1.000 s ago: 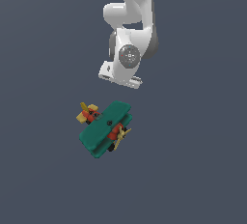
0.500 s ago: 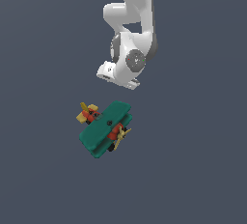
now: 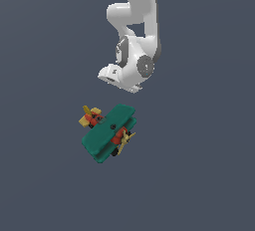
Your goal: Pick up the object and move it to a goal position.
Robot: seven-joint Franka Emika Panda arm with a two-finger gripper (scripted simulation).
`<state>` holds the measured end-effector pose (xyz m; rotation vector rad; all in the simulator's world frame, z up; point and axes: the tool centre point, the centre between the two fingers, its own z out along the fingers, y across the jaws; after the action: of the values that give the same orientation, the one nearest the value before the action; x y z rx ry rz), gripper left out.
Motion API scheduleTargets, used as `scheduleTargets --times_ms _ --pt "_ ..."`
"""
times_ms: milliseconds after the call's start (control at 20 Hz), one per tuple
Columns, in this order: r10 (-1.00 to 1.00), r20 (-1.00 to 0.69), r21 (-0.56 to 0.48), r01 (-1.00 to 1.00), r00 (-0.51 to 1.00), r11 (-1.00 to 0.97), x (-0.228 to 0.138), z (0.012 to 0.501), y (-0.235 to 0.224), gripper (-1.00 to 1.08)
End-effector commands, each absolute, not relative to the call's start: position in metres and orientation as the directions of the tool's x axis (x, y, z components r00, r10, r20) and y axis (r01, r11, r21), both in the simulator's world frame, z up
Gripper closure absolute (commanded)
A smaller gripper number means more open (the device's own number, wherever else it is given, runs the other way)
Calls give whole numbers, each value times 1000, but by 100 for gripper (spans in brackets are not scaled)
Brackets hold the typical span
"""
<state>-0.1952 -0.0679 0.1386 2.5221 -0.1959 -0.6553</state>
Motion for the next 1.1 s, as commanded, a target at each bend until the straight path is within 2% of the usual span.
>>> scheduleTargets --times_ms 0,1050 --pt "-259 -405 551 8 877 -835 -196 138 -73 -20" --pt "-203 -321 752 119 925 -649 -193 137 -107 -20"
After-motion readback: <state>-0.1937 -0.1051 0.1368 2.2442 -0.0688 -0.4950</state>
